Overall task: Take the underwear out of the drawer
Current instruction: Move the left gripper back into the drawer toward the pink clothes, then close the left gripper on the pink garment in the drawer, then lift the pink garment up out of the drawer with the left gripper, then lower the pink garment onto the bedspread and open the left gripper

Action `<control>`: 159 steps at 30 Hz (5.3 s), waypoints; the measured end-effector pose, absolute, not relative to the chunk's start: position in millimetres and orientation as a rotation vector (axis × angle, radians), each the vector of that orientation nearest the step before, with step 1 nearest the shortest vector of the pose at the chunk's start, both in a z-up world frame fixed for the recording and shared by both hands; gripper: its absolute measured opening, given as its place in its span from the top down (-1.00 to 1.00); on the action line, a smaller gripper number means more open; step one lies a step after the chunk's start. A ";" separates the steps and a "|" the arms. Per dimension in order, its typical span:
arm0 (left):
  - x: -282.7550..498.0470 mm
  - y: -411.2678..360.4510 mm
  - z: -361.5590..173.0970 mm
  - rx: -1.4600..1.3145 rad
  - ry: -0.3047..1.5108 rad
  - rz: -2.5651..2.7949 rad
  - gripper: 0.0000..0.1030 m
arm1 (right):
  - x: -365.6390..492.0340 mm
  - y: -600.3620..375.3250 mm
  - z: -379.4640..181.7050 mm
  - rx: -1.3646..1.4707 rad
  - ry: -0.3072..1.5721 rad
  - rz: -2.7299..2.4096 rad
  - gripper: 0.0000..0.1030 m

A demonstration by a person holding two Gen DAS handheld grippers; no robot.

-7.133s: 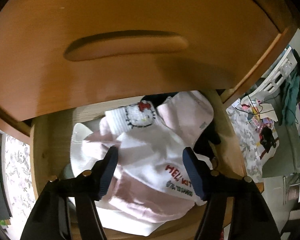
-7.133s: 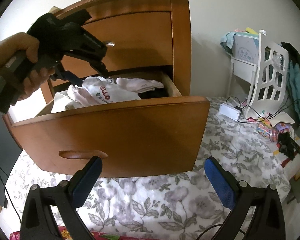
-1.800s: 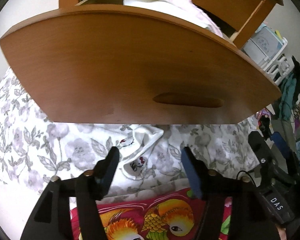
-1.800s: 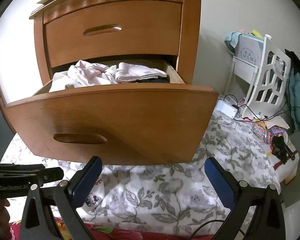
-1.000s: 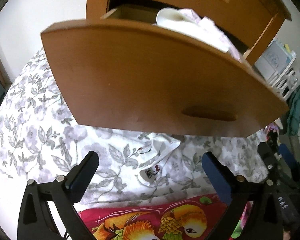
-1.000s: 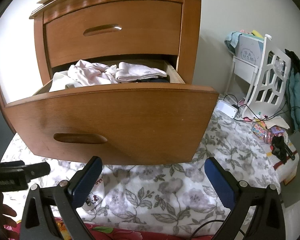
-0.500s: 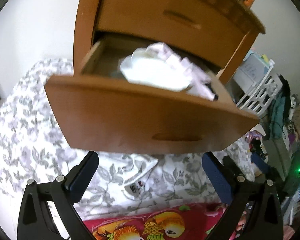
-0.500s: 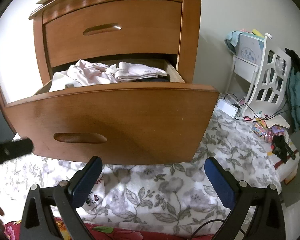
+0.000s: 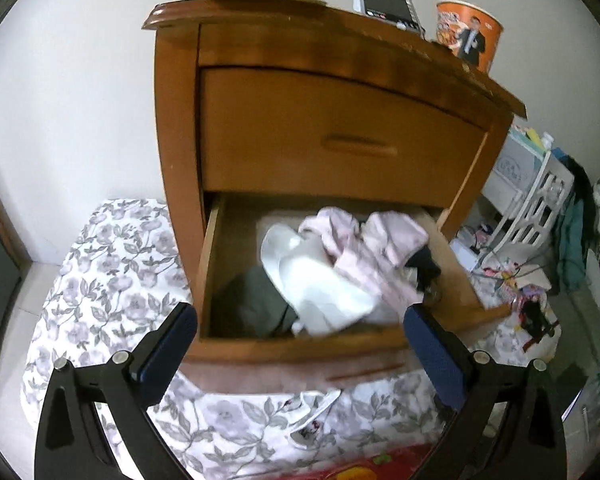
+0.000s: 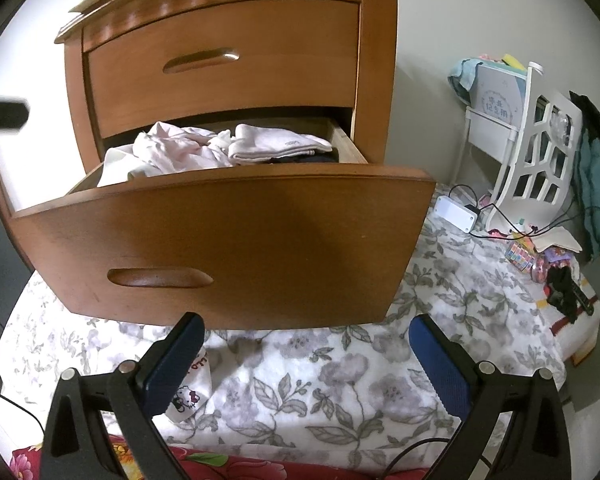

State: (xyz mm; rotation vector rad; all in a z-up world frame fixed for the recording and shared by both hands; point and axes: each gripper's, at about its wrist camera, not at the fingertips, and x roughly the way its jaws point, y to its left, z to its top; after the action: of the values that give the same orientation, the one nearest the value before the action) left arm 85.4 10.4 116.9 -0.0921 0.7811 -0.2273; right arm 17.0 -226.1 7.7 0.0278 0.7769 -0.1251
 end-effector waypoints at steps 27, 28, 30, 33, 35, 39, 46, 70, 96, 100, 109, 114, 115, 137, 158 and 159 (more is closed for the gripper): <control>190.2 -41.7 78.7 -0.286 1.080 -0.390 -0.38 | 21.8 -232.8 2.3 0.066 0.810 -0.110 -1.00; 191.6 -42.9 76.1 -0.300 1.088 -0.396 -0.35 | 21.8 -233.3 2.3 0.069 0.810 -0.110 -1.00; 193.6 -44.7 68.6 -0.330 1.107 -0.403 -0.32 | 21.6 -234.6 2.2 0.075 0.811 -0.110 -1.00; 193.3 -48.3 65.6 -0.324 1.108 -0.405 -0.20 | 22.4 -235.9 1.3 0.085 0.817 -0.109 -1.00; 194.2 -48.7 64.0 -0.329 1.115 -0.409 -0.05 | 22.5 -237.2 0.6 0.090 0.819 -0.110 -1.00; 198.7 -53.2 55.9 -0.322 1.141 -0.381 0.05 | 22.5 -237.9 0.4 0.095 0.822 -0.110 -1.00; 203.2 -57.7 44.4 -0.324 1.165 -0.352 0.11 | 22.8 -238.1 0.5 0.097 0.823 -0.111 -1.00; 158.7 -8.4 67.9 -0.576 0.913 -0.498 0.86 | 20.4 -238.0 0.1 0.092 0.820 -0.123 -1.00; 109.6 51.8 160.6 -0.759 0.577 -0.655 0.86 | 20.4 -236.0 1.6 0.071 0.818 -0.131 -1.00; 97.5 61.3 181.1 -0.749 0.513 -0.661 0.86 | 20.5 -235.6 1.5 0.068 0.817 -0.132 -1.00; 57.7 79.1 230.1 -0.686 0.345 -0.672 0.86 | 19.8 -233.9 2.5 0.056 0.812 -0.134 -1.00; 30.1 85.3 251.3 -0.636 0.267 -0.676 0.86 | 19.6 -233.2 2.6 0.052 0.810 -0.138 -1.00; 26.4 86.7 253.1 -0.632 0.259 -0.678 0.86 | 19.9 -232.8 2.4 0.050 0.810 -0.138 -1.00; -32.7 82.9 230.5 -0.532 0.342 -0.705 0.86 | 16.0 -224.6 7.0 0.007 0.790 -0.146 -1.00; 1.0 41.2 124.8 -0.358 0.777 -0.482 0.86 | 9.5 -219.8 12.7 -0.013 0.747 -0.141 -1.00; 2.7 36.8 117.7 -0.346 0.797 -0.477 0.86 | 9.1 -220.0 13.0 -0.012 0.744 -0.142 -1.00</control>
State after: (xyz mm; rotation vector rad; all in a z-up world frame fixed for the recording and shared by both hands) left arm 2.7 36.8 117.7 -0.3465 0.7967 -0.4767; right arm 9.1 -220.0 13.0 -0.0122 0.7442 -0.1417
